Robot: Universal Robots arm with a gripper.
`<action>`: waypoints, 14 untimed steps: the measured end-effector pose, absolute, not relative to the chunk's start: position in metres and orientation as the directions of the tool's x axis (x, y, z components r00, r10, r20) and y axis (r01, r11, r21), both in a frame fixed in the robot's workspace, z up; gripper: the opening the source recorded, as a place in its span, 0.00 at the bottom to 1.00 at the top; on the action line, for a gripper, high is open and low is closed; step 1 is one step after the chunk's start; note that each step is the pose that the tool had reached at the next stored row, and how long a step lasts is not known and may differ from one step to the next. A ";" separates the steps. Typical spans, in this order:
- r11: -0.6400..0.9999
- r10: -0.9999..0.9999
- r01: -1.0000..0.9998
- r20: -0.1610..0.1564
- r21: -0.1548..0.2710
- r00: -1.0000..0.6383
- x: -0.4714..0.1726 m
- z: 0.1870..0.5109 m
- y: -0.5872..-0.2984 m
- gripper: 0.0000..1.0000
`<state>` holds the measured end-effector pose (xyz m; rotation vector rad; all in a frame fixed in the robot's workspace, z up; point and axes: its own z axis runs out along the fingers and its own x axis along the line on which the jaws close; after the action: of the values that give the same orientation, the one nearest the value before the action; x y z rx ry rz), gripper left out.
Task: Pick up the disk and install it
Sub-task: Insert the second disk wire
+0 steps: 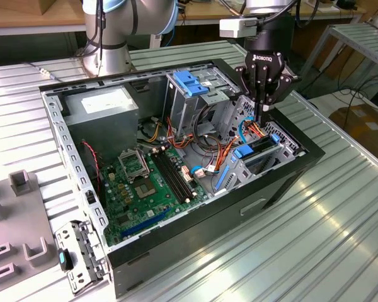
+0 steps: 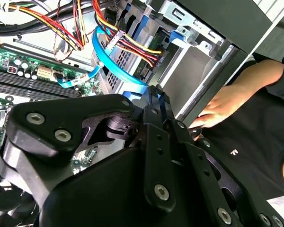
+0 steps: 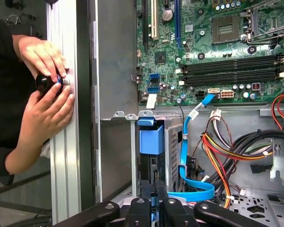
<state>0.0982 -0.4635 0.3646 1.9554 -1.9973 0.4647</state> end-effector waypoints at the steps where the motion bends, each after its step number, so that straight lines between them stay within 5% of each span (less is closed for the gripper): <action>1: 0.017 -0.901 -1.000 0.432 -0.016 -0.023 0.098 0.364 -0.465 0.16; 11: 0.020 -0.964 -1.000 0.263 -0.013 -0.023 0.096 0.363 -0.486 0.16; 14: 0.020 -0.969 -1.000 0.246 -0.013 -0.023 0.096 0.361 -0.495 0.16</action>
<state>0.0962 -0.4951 0.3614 2.0708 -2.1165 0.2719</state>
